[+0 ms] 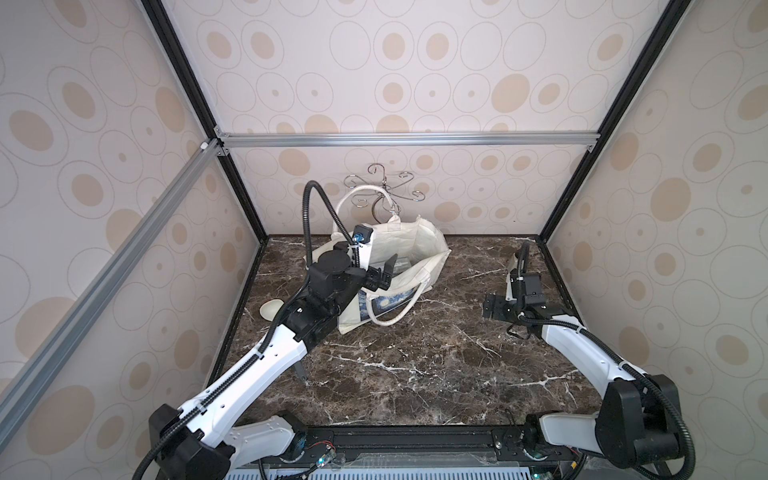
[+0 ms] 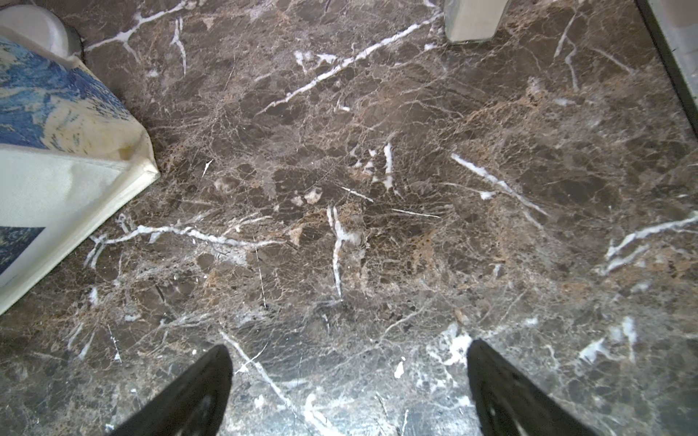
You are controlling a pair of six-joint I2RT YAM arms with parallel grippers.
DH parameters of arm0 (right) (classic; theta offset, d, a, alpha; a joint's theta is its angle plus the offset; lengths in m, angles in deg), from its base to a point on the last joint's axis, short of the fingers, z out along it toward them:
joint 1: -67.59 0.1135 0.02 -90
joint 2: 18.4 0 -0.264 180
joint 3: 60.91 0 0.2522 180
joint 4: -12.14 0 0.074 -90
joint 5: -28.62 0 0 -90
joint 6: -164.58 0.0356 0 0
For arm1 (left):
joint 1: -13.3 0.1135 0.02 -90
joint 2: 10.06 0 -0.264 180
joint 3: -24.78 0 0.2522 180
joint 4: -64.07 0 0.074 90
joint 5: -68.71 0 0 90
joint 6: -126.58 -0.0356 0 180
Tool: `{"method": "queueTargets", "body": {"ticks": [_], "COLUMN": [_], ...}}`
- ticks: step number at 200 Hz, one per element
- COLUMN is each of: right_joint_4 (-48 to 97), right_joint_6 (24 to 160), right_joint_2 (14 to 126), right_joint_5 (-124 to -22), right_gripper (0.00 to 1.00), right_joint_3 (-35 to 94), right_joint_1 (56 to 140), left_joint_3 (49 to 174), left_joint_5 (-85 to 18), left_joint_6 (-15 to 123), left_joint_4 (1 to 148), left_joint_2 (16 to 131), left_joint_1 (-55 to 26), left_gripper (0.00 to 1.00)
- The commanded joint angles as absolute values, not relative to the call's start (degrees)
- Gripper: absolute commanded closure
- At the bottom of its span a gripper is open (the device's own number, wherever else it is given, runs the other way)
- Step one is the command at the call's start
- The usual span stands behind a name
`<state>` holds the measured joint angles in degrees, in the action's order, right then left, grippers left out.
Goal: Put the compass set into the canvas bag
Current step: Place the compass set in the canvas bag, then reset both arms
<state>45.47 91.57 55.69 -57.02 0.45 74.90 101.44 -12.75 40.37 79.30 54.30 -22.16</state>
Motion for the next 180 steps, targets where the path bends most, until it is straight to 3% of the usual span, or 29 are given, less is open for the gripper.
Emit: {"method": "queueTargets", "body": {"ticks": [1,48,72,120,160,180], "right_joint_4": [43.45,42.60,41.36,24.42,-2.16,-13.41], "right_joint_6": [90.86,89.88,86.75,79.04,75.14,74.02], "right_joint_2": [54.94,52.86,53.24,53.68,58.24,63.76], "right_joint_5": [-55.22,-46.52,-44.22,-35.94,-42.77,-41.15], "right_gripper": [0.01,0.01,0.01,0.01,0.01,0.02], "right_joint_3": [0.21,-1.27,-2.04,-10.54,-19.91,-21.83], "right_joint_1": [74.53,74.56,74.53,74.53,74.53,74.84], "left_joint_3": [99.19,92.17,87.32,70.94,61.34,58.13], "left_joint_5": [-1.50,24.99,31.93,27.74,20.17,17.82], "left_joint_6": [45.09,55.70,61.80,68.15,62.32,58.51], "left_joint_4": [81.61,94.58,101.23,96.29,79.39,70.75], "left_joint_2": [49.61,41.40,39.53,37.77,37.77,39.15], "left_joint_1": [-21.93,-21.74,-20.21,-12.12,-5.52,-3.60], "left_gripper": [0.00,0.00,0.00,0.00,0.00,0.00]}}
